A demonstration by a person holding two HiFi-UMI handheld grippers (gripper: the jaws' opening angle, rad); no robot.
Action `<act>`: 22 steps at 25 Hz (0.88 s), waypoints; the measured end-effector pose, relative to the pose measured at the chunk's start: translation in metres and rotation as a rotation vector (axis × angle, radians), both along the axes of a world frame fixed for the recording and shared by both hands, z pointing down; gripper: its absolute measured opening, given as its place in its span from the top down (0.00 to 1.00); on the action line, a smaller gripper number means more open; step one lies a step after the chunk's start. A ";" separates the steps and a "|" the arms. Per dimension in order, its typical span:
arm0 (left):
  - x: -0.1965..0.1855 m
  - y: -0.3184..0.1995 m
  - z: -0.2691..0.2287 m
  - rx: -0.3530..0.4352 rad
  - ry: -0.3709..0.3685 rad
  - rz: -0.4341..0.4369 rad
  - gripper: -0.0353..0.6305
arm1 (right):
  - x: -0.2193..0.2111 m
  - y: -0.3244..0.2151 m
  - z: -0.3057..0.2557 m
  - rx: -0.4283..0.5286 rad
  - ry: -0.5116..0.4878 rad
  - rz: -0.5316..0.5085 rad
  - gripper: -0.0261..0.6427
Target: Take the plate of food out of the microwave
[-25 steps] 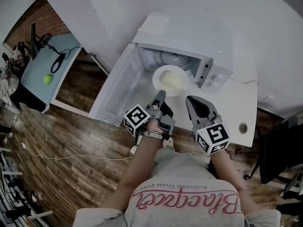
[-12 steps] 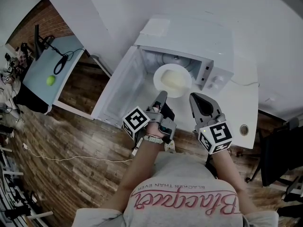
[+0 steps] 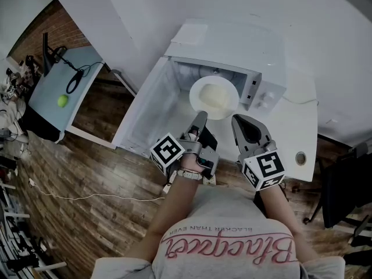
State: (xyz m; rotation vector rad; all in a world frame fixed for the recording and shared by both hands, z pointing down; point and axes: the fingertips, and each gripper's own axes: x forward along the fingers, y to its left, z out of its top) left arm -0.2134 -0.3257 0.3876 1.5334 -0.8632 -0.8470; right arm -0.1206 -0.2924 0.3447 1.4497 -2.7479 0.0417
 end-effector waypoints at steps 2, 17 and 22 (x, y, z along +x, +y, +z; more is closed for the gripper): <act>0.000 0.001 -0.002 0.005 0.009 0.000 0.93 | -0.001 0.000 -0.001 0.007 0.001 0.003 0.94; 0.005 -0.008 -0.015 0.048 0.037 0.011 0.93 | 0.005 -0.013 0.004 0.002 0.015 0.048 0.94; 0.006 -0.010 -0.019 0.059 0.033 0.015 0.93 | 0.007 -0.016 0.003 0.004 0.005 0.059 0.94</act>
